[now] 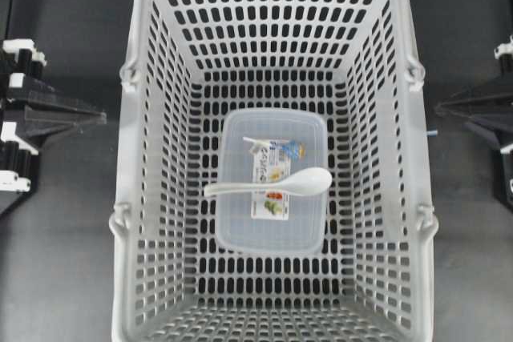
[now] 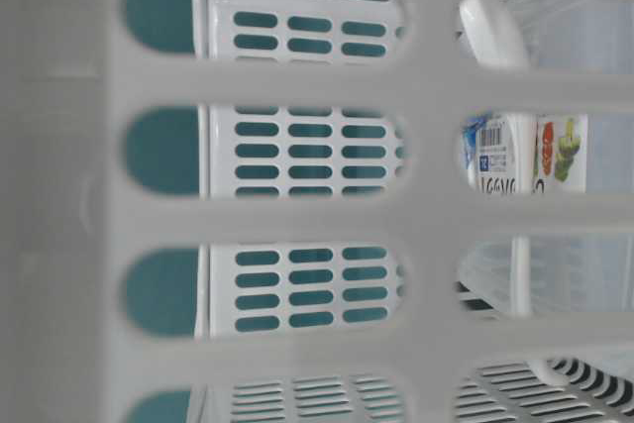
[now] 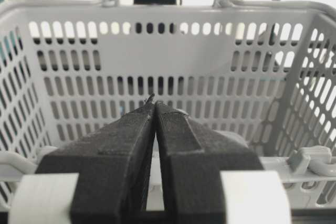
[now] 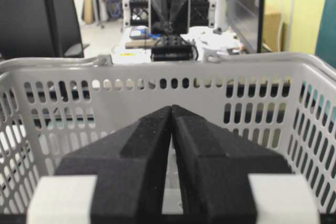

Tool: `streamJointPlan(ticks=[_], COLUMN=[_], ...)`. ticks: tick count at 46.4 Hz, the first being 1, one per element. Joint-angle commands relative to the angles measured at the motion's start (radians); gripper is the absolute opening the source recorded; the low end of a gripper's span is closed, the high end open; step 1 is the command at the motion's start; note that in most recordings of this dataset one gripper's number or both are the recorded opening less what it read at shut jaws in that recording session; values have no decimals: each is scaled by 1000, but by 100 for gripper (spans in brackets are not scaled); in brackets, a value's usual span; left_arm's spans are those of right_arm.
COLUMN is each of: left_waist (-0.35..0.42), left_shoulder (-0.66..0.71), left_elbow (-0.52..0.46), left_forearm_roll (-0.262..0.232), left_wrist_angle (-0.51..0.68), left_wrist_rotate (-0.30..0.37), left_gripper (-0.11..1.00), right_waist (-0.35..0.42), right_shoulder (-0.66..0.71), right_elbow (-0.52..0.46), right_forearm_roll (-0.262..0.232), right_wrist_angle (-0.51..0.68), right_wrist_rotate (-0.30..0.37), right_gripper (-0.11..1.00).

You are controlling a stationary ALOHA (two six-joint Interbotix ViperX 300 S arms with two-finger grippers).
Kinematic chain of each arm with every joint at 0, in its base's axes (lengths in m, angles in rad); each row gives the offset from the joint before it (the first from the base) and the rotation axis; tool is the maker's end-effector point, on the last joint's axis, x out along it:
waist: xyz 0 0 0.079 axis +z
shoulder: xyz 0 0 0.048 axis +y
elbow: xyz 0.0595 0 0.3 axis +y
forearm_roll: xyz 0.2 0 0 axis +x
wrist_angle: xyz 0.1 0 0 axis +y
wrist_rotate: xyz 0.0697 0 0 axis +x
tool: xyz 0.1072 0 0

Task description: Pick up the chinese spoon from the shopping basket with the left arm.

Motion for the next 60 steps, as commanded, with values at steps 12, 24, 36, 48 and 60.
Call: streamJointPlan(ticks=[12,24,36,48,60], left_waist=[-17,-44,-64,-67,-69], left_shoulder=[172,348,606,811,908], left_elbow=[-325,-557,-785,-945,-1009], left_forearm_roll=[41,41,43,41,41], left_wrist_angle=[379,752,956,1068,1065], left_wrist_rotate=[-3,6,8,6,-2], left_gripper=[0,0,0,0,0], right_waist=[-3,-8,-18,-28,-34], right_shoulder=[9,3,0,-14,-17], right_elbow=[-9,-17,-25,-28,-28], right_forearm_roll=[12,31,29,29,28], right_wrist_angle=[48,133,178,178,178], right_wrist_rotate=[11,61,81,81,80], right_gripper=[0,0,1,53,70])
